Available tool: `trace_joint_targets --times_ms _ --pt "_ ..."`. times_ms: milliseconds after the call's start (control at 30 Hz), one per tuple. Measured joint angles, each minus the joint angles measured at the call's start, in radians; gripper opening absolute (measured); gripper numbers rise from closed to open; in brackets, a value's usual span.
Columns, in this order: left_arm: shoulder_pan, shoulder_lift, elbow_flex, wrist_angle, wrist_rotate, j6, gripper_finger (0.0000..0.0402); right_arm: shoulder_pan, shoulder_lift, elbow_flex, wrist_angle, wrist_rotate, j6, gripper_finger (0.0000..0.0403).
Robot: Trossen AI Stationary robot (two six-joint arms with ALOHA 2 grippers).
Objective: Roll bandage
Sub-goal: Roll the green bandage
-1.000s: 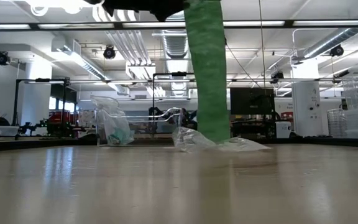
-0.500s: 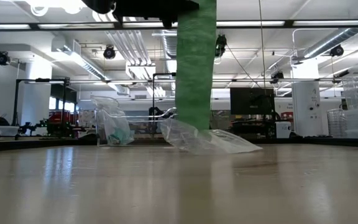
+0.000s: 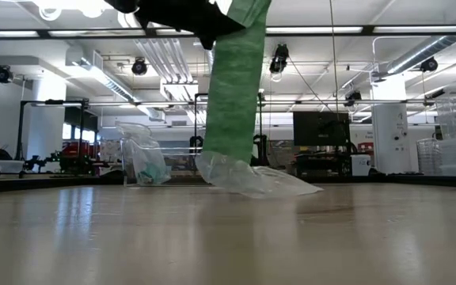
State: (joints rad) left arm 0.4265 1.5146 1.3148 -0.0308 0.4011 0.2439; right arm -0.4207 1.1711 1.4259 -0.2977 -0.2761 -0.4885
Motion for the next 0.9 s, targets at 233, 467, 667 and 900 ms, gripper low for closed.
trace_joint_targets --times_ms 233,467,667,900 --pt "0.0 -0.001 -0.016 -0.022 -0.026 0.005 0.0 -0.006 -0.024 0.024 -0.046 0.041 -0.061 0.0037" --pt "-0.003 -0.013 -0.015 0.066 0.062 0.002 0.0 0.006 0.006 -0.069 0.096 0.071 -0.145 0.0037" --pt "-0.004 -0.058 0.024 -0.017 0.08 0.015 0.0013 0.012 0.022 -0.111 0.216 0.074 -0.254 0.0037" --pt "0.001 -0.121 0.066 -0.156 0.079 0.035 0.0099 0.036 0.022 -0.113 0.235 0.074 -0.368 0.0037"
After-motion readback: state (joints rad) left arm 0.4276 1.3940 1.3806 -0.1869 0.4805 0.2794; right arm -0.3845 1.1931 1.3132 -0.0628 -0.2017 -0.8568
